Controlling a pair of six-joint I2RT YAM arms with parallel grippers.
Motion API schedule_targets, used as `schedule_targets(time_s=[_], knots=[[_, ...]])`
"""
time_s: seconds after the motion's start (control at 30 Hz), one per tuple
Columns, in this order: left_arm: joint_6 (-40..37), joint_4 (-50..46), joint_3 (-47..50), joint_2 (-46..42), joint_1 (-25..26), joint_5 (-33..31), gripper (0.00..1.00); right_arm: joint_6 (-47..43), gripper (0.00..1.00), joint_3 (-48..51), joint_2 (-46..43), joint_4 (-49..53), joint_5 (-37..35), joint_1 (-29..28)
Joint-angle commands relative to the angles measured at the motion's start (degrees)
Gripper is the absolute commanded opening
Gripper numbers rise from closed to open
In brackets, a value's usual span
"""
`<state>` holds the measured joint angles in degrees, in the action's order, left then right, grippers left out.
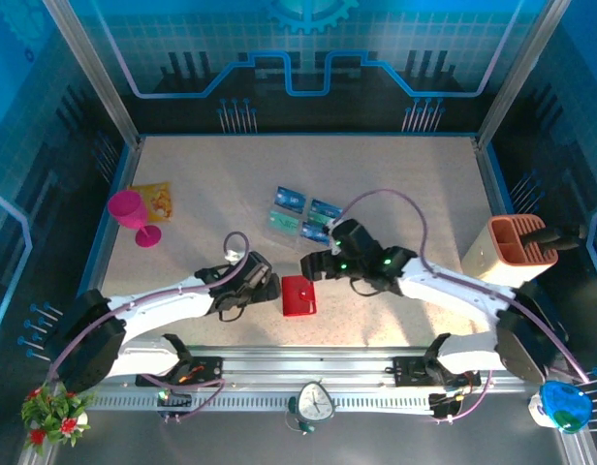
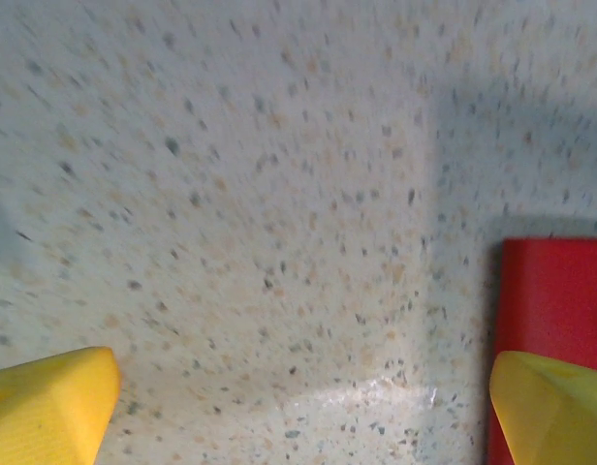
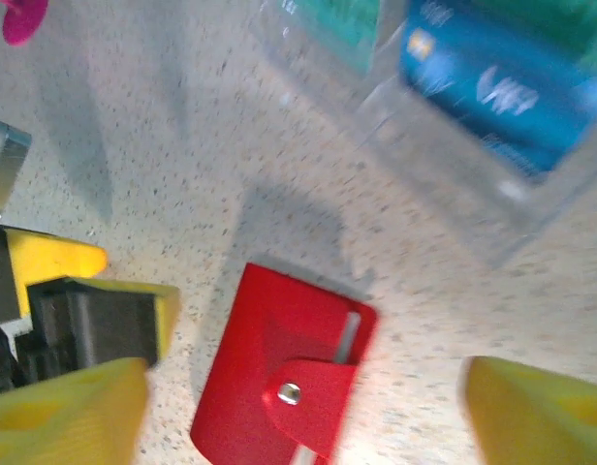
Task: Put the credit cards into the card holder
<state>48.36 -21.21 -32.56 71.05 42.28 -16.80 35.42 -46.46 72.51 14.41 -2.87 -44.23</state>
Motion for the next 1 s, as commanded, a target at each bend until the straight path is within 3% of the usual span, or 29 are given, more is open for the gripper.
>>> schedule_targets(time_s=[0.0,0.2,0.33,0.43,0.77,0.97], knots=[[-6.0,-4.7,-4.6,-3.9,-4.9,-1.7,0.99,-2.9,1.00,0.7,-6.4,8.0,0.8,6.3],[-18.0,-5.1,-12.5,-6.9,-17.7,-4.2,0.99,-6.1,1.00,-0.6,-12.6,12.9,-6.9,19.3],[-27.0,3.2,-13.6,-6.9,-24.8,-6.1,0.99,-7.2,1.00,-0.2,-10.0,8.6,-14.6,27.6],[-32.0,11.7,-10.9,-7.0,-30.1,-3.9,0.99,-10.4,1.00,0.2,-6.4,3.2,-16.2,31.6],[-42.7,35.2,1.9,-3.2,-40.0,-1.6,0.99,-27.3,1.00,3.7,6.7,-15.4,-23.6,34.3],[-46.3,54.1,7.9,5.2,-41.0,2.6,0.99,-39.2,1.00,13.6,9.9,-42.7,-17.4,34.3]])
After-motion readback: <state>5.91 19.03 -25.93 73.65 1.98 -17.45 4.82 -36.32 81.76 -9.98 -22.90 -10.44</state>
